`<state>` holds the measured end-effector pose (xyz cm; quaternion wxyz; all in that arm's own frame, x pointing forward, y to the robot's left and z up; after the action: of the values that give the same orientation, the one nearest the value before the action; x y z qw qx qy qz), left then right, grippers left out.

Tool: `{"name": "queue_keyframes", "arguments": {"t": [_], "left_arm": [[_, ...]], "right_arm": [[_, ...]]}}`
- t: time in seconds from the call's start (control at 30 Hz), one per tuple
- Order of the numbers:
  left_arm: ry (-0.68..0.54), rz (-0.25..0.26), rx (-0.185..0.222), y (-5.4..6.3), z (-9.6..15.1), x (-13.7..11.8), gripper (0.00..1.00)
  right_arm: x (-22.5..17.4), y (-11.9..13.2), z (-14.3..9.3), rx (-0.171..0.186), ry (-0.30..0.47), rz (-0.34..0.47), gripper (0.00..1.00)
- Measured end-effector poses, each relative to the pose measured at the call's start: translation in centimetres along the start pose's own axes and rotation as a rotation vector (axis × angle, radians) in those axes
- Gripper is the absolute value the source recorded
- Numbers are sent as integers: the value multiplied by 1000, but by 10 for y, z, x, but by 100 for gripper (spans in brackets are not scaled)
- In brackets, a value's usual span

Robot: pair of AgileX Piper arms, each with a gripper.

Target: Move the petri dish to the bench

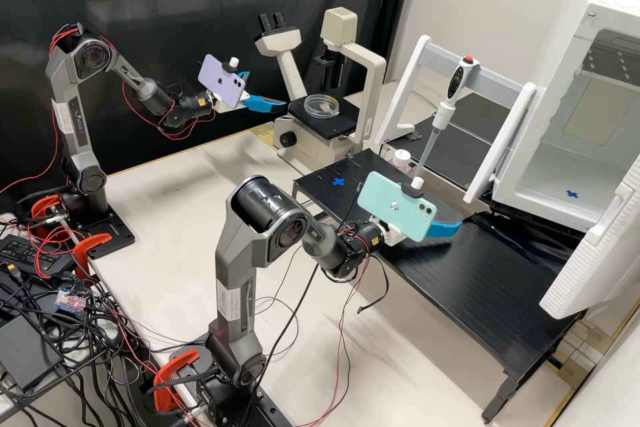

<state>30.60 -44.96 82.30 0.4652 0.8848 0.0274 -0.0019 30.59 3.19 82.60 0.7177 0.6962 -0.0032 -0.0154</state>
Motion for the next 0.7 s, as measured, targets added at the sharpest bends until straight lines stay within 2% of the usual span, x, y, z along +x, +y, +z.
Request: {"name": "queue_keyframes", "arguments": {"t": [0.37,0.5,0.57,0.7], "left_arm": [[0,0,0,0,0,0,100],[0,0,0,0,0,0,100],[0,0,0,0,0,0,100],[0,0,0,0,0,0,100]], "right_arm": [[-4,-3,3,0,-6,-6,100],[-15,-4,0,5,13,7,100],[-21,-5,-6,5,42,15,100],[-33,-10,-29,11,146,15,100]]}}
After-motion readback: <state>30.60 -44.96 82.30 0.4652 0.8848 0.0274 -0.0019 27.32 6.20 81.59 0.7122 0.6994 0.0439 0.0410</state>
